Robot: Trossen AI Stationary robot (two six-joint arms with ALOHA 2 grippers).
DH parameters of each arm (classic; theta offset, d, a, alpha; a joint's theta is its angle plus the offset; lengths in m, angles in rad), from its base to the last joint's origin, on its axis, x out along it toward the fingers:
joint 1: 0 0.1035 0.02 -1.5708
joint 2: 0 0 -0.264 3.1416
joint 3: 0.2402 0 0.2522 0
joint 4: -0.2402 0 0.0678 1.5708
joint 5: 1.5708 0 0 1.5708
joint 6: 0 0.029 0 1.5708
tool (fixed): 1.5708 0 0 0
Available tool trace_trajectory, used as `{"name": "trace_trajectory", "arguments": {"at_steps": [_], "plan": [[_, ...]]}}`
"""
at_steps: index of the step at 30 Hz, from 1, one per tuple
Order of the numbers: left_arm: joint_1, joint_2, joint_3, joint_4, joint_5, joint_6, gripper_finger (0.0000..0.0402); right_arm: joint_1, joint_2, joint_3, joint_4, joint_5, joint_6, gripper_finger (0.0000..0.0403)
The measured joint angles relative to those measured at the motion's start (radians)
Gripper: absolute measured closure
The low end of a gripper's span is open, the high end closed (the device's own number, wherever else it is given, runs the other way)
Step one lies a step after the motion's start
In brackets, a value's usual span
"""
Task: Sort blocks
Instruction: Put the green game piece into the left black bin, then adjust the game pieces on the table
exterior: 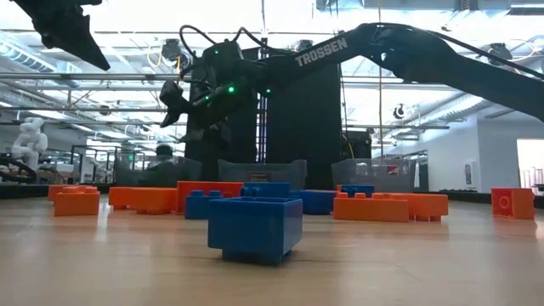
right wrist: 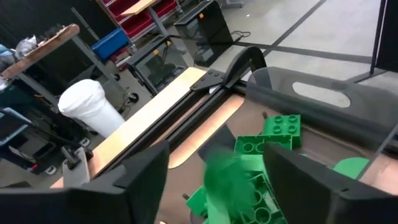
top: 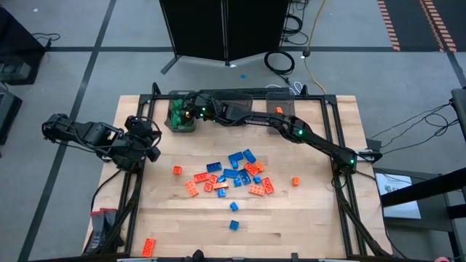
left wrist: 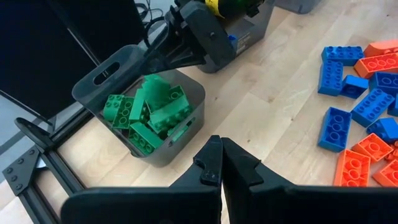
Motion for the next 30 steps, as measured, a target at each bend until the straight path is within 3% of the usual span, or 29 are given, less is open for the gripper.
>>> {"name": "trace_trajectory", "arguments": {"at_steps": [5,12,16,19,23,30], "plan": [[0.000,0.000,0.000,0.000,0.002,0.000,0.0402,0.000,0.000,-0.001,0.026,-0.057,-0.012,0.0117],[0.000,0.000,0.000,0.000,0.003,0.000,0.0402,0.007,-0.056,-0.001,0.242,-0.375,0.007,0.0124],[0.000,0.000,0.000,0.000,0.006,0.000,0.0402,0.010,-0.140,0.001,0.191,-0.549,0.007,0.0125],[0.000,0.000,0.000,0.000,0.007,0.002,0.0402,0.017,-0.202,0.000,0.047,-0.656,-0.029,0.0125],[0.000,0.000,0.000,0.000,0.007,0.007,0.0402,0.042,-0.316,-0.001,-0.298,-0.766,-0.111,0.0125],[0.000,0.000,0.000,0.000,0.009,0.029,0.0402,0.175,-0.448,0.000,-0.930,-0.711,-0.222,0.0125]]}}
